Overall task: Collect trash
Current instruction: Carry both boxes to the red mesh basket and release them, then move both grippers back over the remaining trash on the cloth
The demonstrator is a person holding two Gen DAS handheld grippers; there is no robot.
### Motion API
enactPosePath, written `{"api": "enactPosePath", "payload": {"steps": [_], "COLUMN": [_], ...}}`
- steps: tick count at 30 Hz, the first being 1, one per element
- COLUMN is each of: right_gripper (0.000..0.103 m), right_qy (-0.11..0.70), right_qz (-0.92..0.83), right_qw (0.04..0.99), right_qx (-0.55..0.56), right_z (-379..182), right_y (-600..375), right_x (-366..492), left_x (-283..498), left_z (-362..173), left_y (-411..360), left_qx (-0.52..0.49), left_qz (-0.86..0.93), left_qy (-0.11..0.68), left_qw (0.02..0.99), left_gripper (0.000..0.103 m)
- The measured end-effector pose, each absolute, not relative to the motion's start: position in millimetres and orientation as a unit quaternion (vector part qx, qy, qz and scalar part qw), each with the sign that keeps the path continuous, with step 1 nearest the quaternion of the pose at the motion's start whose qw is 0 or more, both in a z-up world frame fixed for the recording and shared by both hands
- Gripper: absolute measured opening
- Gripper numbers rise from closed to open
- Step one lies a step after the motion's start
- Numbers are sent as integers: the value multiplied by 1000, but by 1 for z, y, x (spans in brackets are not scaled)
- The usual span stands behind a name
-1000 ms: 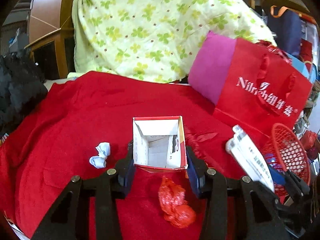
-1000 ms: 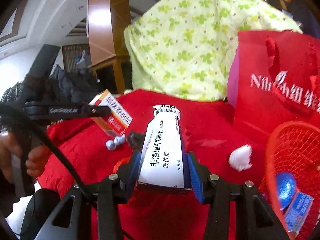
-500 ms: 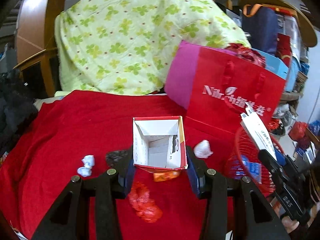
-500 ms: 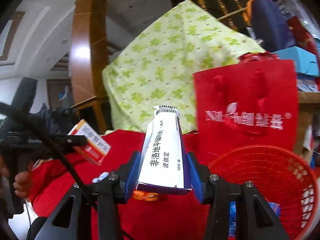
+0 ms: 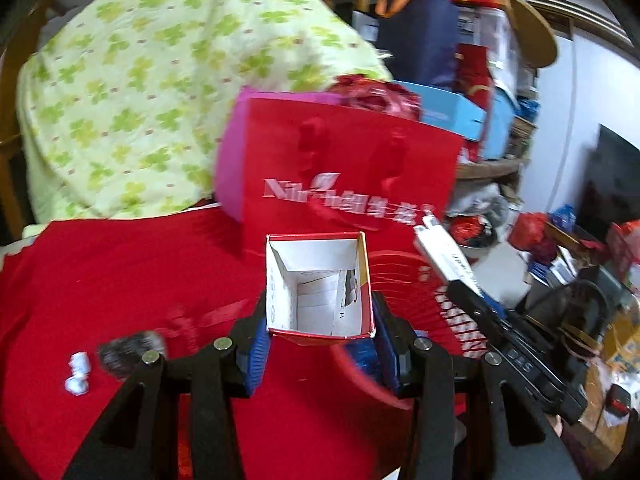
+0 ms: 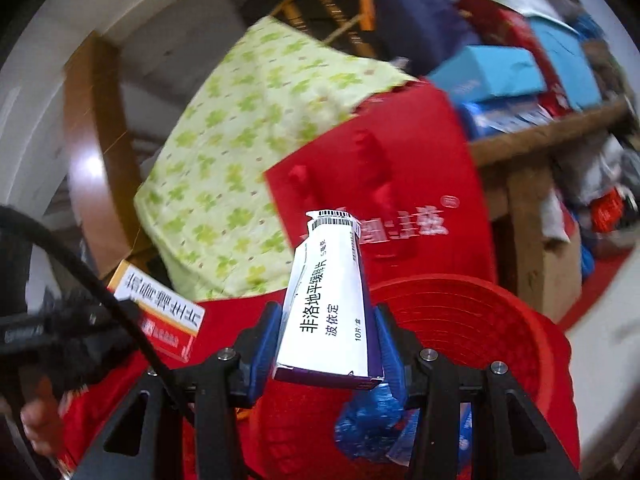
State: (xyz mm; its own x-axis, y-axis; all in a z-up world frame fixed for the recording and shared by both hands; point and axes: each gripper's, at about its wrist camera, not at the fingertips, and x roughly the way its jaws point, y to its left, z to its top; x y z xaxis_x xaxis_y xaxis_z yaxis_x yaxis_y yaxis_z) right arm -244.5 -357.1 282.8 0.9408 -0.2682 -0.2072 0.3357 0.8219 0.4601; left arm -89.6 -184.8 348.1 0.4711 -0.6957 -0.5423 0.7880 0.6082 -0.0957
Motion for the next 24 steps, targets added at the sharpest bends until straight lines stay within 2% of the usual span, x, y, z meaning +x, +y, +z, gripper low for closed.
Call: {"api": "enactPosePath", "payload": {"steps": [3,5,7,8,9,15,24], "right_gripper": [51,55,66,70,74,74,74], "right_qy": [62,62,55,52,48,41,7], "right_qz": [-169,-171,-177,-180,-181,-172,-109], "right_qw": [941,933,926,923,921,930,976], "right_qx": [288,311,330,335,340,323,189], "right_z": [280,277,275,275,275,280,306], "right_y": [-372,-381,-389,-391,-393,-386,-308], "right_x": [-252,-255,-260,-260,-261,-260,-238], "left_x": [-97,-101,-102,-102,-102,-98,-70], "left_z": [346,343,337,334,331,319,295], "left_y": [-205,-218,-230,-234,-236,-219,-98], "left_qx": [86,85,93,98,100,105,96], "left_qz": [-454,-469,-468,-462,-459,-442,-339], "left_qy": [276,282,285,285,284,286,308], "left_qw": [843,833,831,834,836,844,884], "left_gripper": [49,49,62,72,73,73,73]}}
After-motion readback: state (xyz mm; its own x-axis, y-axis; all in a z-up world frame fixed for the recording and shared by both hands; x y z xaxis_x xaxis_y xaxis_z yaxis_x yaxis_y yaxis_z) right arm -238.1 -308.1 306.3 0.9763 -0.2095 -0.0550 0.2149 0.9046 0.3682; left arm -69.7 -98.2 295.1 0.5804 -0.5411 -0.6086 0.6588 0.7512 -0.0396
